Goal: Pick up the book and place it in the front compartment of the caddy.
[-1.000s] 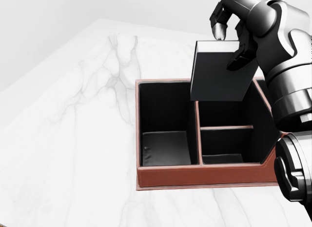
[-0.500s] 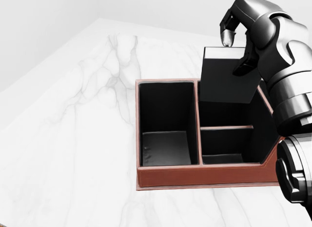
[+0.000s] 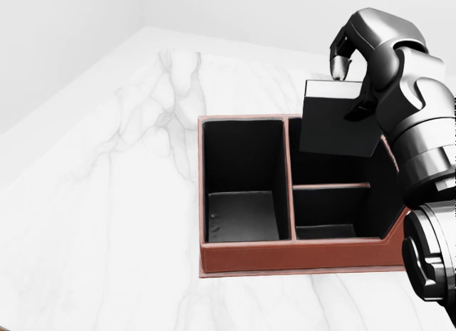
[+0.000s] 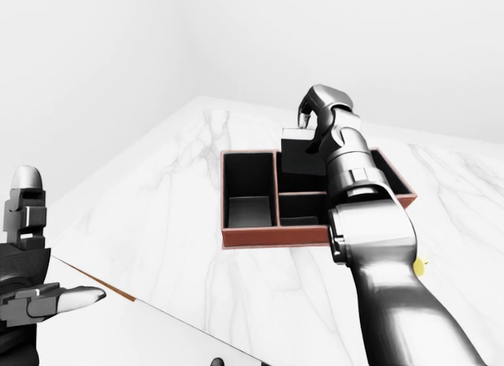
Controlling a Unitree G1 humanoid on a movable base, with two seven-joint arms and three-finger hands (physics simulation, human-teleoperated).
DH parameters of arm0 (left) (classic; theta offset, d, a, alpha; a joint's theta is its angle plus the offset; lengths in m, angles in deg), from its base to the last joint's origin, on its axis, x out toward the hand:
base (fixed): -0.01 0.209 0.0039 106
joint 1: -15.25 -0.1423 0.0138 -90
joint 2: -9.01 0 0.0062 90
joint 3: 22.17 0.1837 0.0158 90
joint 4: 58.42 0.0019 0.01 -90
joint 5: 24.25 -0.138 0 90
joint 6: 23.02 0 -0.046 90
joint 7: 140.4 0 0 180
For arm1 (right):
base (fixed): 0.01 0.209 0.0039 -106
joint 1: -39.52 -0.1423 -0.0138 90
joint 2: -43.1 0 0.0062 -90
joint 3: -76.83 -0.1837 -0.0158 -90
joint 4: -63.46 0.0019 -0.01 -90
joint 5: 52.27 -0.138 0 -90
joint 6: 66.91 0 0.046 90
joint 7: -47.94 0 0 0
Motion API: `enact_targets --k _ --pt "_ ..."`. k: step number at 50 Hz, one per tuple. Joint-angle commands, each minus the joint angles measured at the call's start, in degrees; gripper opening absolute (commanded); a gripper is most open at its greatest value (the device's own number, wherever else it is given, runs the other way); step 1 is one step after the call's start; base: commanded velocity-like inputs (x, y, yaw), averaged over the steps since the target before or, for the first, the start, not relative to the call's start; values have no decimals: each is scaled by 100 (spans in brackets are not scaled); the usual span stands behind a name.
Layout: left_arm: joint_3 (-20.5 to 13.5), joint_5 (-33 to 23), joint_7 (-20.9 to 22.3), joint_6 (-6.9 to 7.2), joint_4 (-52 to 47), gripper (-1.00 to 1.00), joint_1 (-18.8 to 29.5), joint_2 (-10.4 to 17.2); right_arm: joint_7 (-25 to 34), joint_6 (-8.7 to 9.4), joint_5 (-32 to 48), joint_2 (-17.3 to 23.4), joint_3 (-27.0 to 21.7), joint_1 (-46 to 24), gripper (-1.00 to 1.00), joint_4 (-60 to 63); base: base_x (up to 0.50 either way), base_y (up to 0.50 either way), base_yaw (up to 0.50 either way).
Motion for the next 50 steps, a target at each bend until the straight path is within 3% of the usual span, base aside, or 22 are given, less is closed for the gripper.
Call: enact_targets --k 1,50 --pt "225 -353 -67 0 724 100 192 -18 -327 0 163 -82 -49 60 -100 -318 0 0 0" --pt "165 -369 -35 0 753 100 181 -26 -1041 0 396 -342 -175 125 -100 -523 0 0 0"
